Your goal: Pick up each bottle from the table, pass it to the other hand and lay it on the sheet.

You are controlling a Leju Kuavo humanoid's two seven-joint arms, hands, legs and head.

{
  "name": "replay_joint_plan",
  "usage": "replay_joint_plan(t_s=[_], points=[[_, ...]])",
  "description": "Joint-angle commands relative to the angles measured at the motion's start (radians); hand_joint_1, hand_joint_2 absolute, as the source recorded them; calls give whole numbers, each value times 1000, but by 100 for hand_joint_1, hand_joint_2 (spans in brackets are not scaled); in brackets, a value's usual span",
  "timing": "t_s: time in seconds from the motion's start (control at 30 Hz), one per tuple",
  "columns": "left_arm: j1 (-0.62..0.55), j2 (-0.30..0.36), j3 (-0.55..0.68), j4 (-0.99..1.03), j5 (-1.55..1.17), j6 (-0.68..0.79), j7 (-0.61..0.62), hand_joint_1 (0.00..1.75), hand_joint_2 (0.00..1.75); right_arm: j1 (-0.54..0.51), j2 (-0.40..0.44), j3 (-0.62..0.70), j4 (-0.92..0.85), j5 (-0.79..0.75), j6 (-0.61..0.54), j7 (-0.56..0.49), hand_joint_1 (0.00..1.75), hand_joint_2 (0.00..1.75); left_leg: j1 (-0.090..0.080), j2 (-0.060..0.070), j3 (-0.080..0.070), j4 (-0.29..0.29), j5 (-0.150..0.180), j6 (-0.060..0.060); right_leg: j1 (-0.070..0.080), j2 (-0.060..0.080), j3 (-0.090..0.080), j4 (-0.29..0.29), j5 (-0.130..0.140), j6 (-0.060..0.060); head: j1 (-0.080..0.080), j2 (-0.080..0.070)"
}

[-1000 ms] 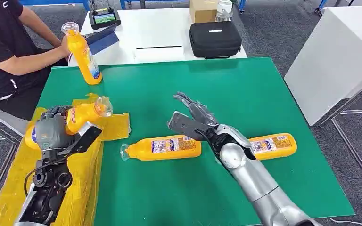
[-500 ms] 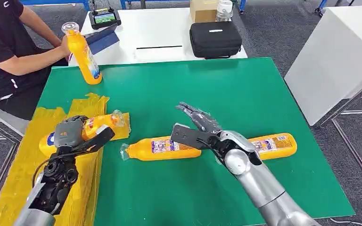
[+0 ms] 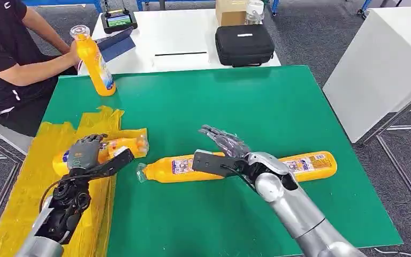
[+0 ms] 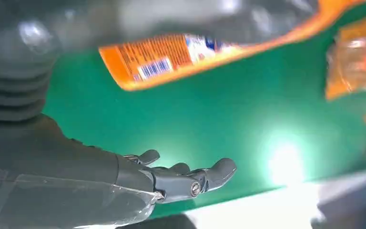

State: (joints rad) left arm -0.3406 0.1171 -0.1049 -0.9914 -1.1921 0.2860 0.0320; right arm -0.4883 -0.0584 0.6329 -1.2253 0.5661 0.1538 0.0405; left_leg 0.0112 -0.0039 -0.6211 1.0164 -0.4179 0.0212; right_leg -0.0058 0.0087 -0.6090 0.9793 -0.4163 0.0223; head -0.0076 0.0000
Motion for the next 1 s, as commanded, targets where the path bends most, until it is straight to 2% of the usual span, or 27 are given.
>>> replay_joint_plan(t_s=[0.03, 0.1, 0.2, 0.23, 0.4, 0.47, 0.5, 0.8, 1.0], points=[[-8, 20, -37, 25, 166, -93, -132, 0, 0, -56, -41, 152, 156, 29, 88, 4, 0, 175, 0, 1, 5, -1, -2, 0, 0, 0, 5, -1, -2, 0, 0, 0], [-17, 20, -36, 15, 294, -188, -226, 0, 0, -94, -11, 178, 246, 34, 104, -8, 0, 175, 0, 1, 2, 0, -1, 0, 0, 1, 2, 0, 0, 0, 0, 0], [-39, 33, -54, 18, 393, -271, -275, 0, 0, -132, 32, 205, 348, 35, 106, -23, 0, 175, 0, 1, 1, 0, 0, 0, 0, 1, 1, 0, 0, 0, 0, 0], [-62, 34, -65, 36, 457, -335, -326, 0, 0, -144, 48, 230, 388, 44, 135, -7, 0, 175, 0, 2, 4, 0, -1, -1, 0, 1, 4, 0, -1, -1, 0, 0], [-74, 16, -58, 31, 604, -385, -400, 0, 0, -129, 47, 268, 461, 74, 100, -2, 0, 175, 0, -1, 3, -1, 2, -1, 0, -1, 3, -1, 0, -1, 0, 0], [-67, 14, -47, 8, 656, -400, -417, 0, 0, -125, 46, 278, 475, 90, 89, 2, 0, 175, 0, -1, 7, -2, 1, -2, 1, -3, 8, -2, -1, -1, 0, 0], [-67, 14, -47, 8, 656, -400, -417, 0, 0, -125, 46, 278, 475, 90, 89, 2, 0, 175, 1, -1, 2, -1, 2, -2, 1, -2, 3, -1, 0, -1, 0, 0], [-65, 12, -36, -4, 703, -409, -436, 0, 0, -131, 49, 288, 481, 110, 85, 14, 0, 175, 0, -1, 2, 0, 2, -2, 1, -1, 2, 0, 0, -1, 0, 0], [-31, -6, -12, -128, 948, -466, -499, 0, 0, -113, 101, 331, 654, 240, 40, 43, 0, 175, 1, 0, 3, -1, 2, -2, 1, -1, 4, -1, 0, -1, 0, 0]])
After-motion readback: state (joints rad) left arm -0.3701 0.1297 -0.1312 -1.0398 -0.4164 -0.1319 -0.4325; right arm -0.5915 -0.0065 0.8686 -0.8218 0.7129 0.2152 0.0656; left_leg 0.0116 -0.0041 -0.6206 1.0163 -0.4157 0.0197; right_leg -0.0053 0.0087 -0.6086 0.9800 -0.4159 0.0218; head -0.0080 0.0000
